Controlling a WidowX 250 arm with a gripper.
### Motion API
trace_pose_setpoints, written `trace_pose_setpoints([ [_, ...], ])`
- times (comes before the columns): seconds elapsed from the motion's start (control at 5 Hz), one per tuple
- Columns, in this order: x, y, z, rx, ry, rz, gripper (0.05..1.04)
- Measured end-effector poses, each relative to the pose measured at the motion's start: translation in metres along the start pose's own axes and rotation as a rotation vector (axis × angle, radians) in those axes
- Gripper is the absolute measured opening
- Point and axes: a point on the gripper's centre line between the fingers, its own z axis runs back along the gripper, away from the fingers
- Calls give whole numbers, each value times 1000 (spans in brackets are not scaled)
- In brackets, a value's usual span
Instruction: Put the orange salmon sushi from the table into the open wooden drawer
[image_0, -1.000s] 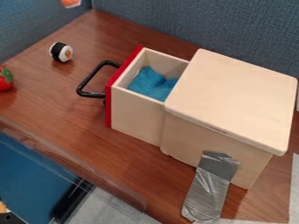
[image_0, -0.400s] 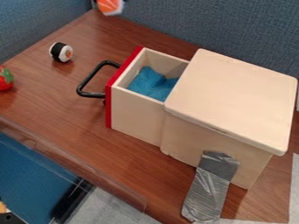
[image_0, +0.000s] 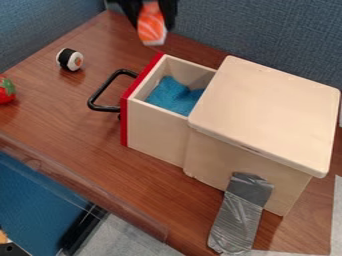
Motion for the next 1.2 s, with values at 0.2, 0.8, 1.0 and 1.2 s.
trace_pose_setpoints([
  [0.2, -6, -10, -7, 16, -11, -19, 569],
  [0.8, -32, -20, -41, 88, -14, -68, 643],
  [1.0, -36, -17, -49, 103, 3, -73, 938],
  [1.2, -35, -10, -48, 104, 18, -58, 1008],
])
